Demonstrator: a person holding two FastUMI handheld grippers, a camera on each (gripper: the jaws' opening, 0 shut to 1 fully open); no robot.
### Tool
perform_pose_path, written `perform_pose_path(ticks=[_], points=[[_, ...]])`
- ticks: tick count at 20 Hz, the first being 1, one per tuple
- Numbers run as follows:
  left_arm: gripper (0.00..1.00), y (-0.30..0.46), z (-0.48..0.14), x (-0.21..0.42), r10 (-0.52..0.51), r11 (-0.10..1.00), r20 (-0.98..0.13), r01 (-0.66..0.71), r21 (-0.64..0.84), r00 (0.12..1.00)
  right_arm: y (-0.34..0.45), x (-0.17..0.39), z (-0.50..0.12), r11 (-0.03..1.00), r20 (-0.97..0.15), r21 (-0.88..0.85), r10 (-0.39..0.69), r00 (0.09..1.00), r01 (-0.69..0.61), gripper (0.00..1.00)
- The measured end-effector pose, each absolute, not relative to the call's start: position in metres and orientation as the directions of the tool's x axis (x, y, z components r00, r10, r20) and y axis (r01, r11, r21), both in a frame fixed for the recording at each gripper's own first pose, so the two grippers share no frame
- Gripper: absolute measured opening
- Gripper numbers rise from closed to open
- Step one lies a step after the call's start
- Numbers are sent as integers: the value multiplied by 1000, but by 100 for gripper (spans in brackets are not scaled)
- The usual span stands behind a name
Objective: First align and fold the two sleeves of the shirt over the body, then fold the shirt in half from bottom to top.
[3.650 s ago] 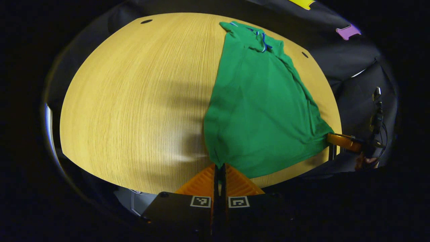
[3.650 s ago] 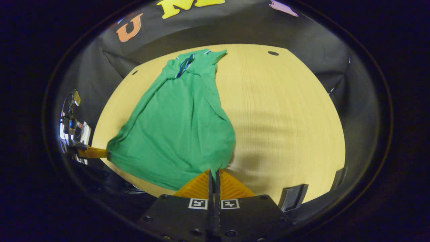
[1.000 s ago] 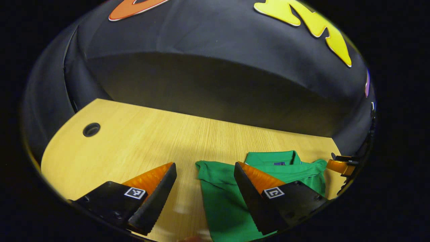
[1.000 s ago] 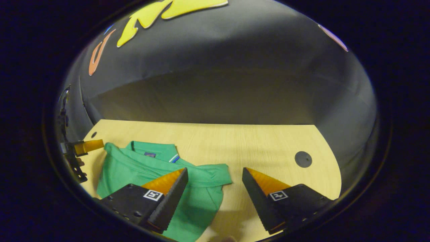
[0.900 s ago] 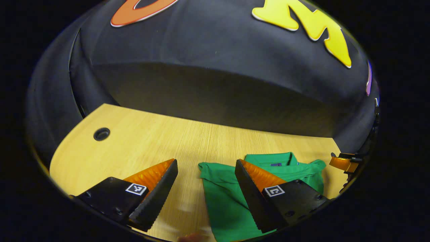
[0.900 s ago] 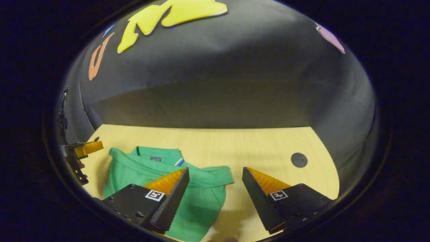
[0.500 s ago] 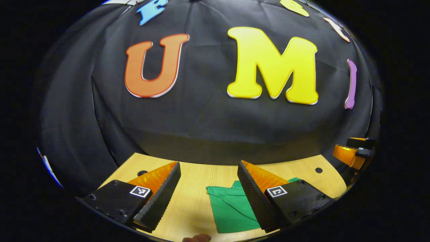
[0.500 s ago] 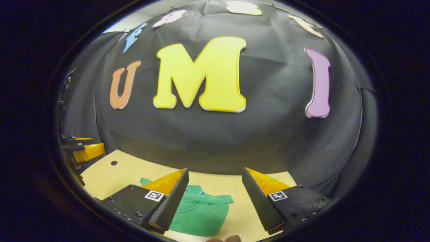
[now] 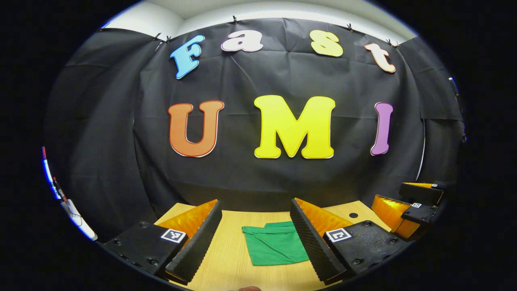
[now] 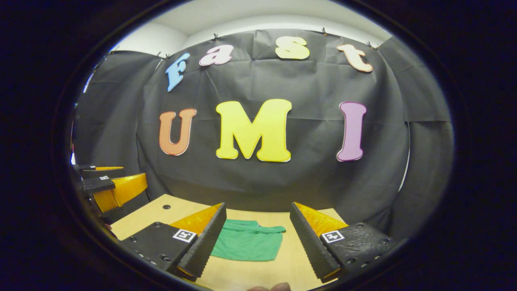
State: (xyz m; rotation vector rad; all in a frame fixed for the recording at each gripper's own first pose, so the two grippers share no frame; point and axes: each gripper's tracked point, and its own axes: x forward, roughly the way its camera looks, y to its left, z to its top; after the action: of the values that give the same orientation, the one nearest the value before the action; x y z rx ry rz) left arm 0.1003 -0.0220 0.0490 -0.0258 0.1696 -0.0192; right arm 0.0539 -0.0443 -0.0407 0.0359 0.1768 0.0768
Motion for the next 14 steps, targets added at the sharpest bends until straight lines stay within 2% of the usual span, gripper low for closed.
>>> perform_pose_path(ticks=[3, 6, 14], points=[[100, -36, 38, 72, -63, 995, -196, 48, -84, 979, -38, 25, -36, 997, -166, 31, 79, 983, -75, 96], [100, -29, 40, 65, -37, 999, -192, 30, -39, 981, -34, 15, -26, 997, -164, 31, 75, 984, -71, 96], [100, -30, 52, 58, -25, 999, -157, 20, -36, 987, -41, 10, -17, 999, -146, 12, 37, 989, -36, 96]])
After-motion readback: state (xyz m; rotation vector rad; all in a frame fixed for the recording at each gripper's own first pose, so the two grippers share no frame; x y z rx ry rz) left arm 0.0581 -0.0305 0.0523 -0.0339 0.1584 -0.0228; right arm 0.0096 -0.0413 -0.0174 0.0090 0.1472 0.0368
